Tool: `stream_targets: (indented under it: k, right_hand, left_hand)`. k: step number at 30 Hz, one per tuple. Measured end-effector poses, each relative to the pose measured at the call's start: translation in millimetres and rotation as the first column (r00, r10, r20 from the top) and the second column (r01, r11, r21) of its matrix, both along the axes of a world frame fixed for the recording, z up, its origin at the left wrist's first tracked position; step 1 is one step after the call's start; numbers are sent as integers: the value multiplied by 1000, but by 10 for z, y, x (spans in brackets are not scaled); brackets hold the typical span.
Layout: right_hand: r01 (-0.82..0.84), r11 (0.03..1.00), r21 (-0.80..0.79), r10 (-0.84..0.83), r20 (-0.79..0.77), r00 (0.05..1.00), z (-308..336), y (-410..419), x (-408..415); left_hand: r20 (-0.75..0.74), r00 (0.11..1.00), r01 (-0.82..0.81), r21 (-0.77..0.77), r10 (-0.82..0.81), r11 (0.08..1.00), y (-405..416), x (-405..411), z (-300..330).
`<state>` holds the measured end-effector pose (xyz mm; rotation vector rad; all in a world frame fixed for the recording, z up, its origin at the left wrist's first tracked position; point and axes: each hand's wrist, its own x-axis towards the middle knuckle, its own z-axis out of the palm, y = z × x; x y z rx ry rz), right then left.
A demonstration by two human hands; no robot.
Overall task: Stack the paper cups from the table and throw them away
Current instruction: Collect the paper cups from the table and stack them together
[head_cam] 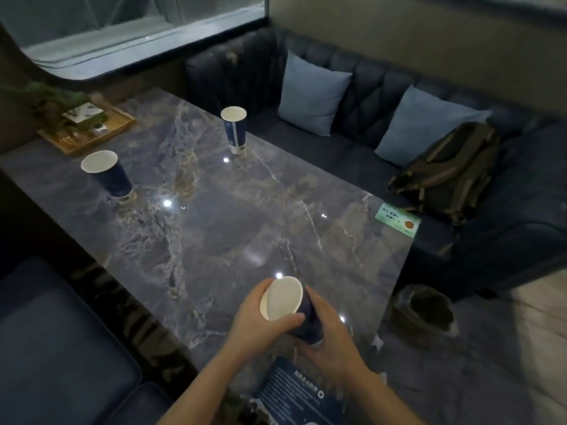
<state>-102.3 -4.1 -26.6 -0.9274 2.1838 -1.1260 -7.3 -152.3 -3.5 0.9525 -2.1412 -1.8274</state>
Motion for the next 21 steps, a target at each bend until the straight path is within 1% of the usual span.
stream_targets:
  k: [2, 4, 6, 9, 12, 15, 18, 21]
  right_hand:
    - [13, 999, -40, -9, 116, 993, 35, 33, 4]
    - [9, 998, -56, 2, 197, 980, -15, 83, -13]
    - [9, 996, -91, 14, 245, 969, -67, 119, -20]
    - [13, 998, -63, 5, 279, 960, -135, 101, 12]
    - [68, 994, -85, -41, 291, 956, -178, 59, 62]
    - [111, 993, -48, -96, 251, 963, -157, -77, 82]
    - [181, 983, -42, -166, 236, 957, -140, -356, 94]
    - [239, 970, -29, -229, 196, 953, -129, -783, 109]
  left_hand:
    - [-1, 1000, 19, 7, -19, 1000, 36, -30, 77]
    - [11, 1000, 20, -1, -20, 1000, 73, -57, 156]
    - [7, 1000, 16, -15, -16, 1000, 82, -70, 223]
    - [1, 1000, 24, -11, -24, 1000, 28, -64, 296]
    - [-3, 998, 58, 1, -58, 998, -93, -90, 331]
    - [-14, 995, 99, 47, -99, 994, -273, -141, 272]
    - [-49, 991, 130, 64, -127, 990, -566, -179, 244]
    - [-80, 982, 178, 87, -172, 980, -1040, -221, 177]
